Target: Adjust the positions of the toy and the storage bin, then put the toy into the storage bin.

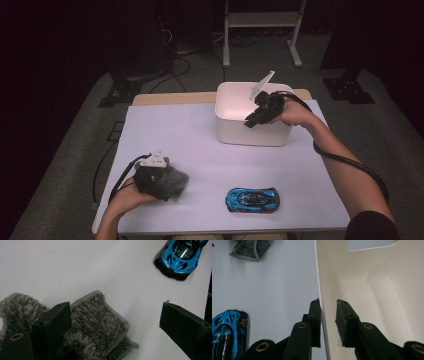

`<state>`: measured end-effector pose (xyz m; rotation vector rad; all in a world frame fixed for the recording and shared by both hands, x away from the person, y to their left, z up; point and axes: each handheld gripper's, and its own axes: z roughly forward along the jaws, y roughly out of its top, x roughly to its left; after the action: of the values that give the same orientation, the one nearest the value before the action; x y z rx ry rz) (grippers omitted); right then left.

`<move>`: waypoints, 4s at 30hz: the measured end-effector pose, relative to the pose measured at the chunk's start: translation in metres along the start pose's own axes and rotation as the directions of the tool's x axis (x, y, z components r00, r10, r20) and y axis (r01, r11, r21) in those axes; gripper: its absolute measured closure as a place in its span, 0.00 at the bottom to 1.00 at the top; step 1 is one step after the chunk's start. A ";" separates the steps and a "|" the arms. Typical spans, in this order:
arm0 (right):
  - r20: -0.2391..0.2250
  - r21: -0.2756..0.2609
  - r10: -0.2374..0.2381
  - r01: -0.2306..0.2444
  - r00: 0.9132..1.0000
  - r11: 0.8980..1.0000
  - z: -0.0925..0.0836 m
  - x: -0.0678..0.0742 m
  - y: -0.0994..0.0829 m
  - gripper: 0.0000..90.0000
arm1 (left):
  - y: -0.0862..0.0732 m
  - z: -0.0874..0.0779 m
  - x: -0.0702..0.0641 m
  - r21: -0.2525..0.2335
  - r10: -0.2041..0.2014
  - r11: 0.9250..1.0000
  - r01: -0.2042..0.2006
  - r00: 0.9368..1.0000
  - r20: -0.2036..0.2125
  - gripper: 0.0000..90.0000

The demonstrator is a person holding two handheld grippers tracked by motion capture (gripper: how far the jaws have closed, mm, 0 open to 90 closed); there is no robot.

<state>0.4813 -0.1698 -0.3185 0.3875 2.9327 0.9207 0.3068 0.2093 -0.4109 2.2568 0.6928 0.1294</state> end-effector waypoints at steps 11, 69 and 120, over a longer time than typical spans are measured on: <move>-0.021 0.019 -0.014 0.014 1.000 1.000 0.001 0.003 0.003 0.94 | -0.001 0.001 -0.001 0.006 -0.003 1.000 0.003 1.000 0.002 0.11; -0.103 -0.011 -0.122 0.122 0.987 0.993 0.009 0.073 0.007 0.95 | -0.004 0.006 -0.007 0.036 0.008 0.999 -0.009 1.000 0.030 0.10; -0.108 -0.185 -0.130 0.108 0.986 0.977 -0.039 0.139 -0.015 0.42 | -0.006 -0.001 -0.016 0.022 0.019 1.000 -0.018 1.000 -0.002 0.10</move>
<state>0.3388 -0.1684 -0.2905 0.1500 2.9060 1.2169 0.2902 0.2048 -0.4120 2.2846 0.6778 0.1345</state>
